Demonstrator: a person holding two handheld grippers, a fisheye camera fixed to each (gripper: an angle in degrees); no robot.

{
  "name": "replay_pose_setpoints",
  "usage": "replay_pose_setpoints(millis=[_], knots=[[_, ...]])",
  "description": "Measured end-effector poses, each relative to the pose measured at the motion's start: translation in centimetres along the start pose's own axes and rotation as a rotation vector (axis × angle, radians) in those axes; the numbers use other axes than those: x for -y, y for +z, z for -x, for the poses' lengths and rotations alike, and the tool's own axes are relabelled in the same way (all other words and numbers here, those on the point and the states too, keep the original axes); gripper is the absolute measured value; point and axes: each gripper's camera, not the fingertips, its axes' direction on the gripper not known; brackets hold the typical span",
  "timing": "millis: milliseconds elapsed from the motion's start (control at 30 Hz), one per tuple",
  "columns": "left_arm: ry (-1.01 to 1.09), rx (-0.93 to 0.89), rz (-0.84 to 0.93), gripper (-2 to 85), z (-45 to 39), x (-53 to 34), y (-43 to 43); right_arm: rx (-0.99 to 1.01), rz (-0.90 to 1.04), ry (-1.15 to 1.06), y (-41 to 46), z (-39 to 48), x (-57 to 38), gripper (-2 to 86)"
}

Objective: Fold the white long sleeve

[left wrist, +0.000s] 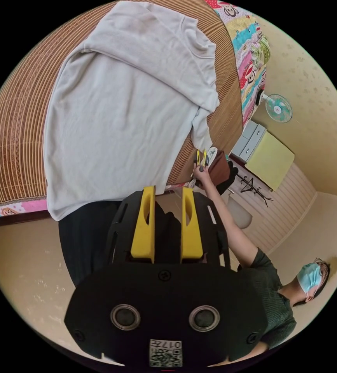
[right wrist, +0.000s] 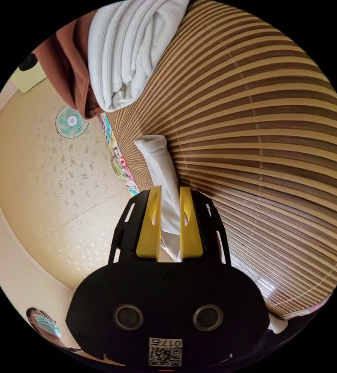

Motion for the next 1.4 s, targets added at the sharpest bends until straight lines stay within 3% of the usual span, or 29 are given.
replay_pose_setpoints(millis=[100,167,233,300,367,467,600,733,900,1033,1200,1400], knots=[[0.006,-0.036,-0.023,10.1,-0.6,-1.6,-0.6,0.169,-0.042,0.032,0.2,0.9,0.0,4.5],[-0.004,-0.069,-0.023,9.9,-0.4,-2.6,-0.9,0.377,-0.031,-0.046,0.2,4.8,-0.5,3.8],[-0.023,-0.102,-0.025,9.5,-0.1,-3.9,-1.3,0.464,0.008,-0.166,-0.3,9.4,-1.0,3.5],[-0.027,-0.120,-0.035,9.4,-0.1,-5.0,-1.8,0.467,0.035,-0.306,-1.5,14.3,-1.7,3.4],[-0.021,-0.132,-0.039,9.2,-0.2,-5.9,-2.1,0.279,0.080,-0.442,-2.2,19.0,-2.2,3.3],[-0.013,-0.145,-0.032,9.0,-0.3,-7.6,-2.3,0.154,0.110,-0.499,-1.7,21.5,-3.7,3.2],[-0.020,-0.151,-0.024,9.0,0.4,-10.6,-2.7,0.288,0.237,-0.656,2.5,24.3,-10.9,3.3],[-0.048,-0.154,-0.043,9.0,2.6,-14.3,-3.7,0.391,0.521,-0.766,13.3,24.1,-25.4,3.6],[-0.066,-0.141,-0.132,9.1,5.8,-19.8,-5.6,0.186,0.896,-0.644,28.4,13.5,-43.1,5.5],[-0.108,-0.146,-0.192,10.1,10.0,-24.8,-6.8,-0.291,1.097,-0.517,33.0,-0.6,-49.9,8.5],[-0.112,-0.079,-0.212,12.7,14.7,-28.6,-7.0,-0.469,1.110,-0.497,25.5,-8.1,-47.3,8.6],[0.075,0.155,-0.061,15.3,16.4,-28.0,-4.6,-0.662,0.972,-0.486,9.9,-9.4,-37.3,8.2]])
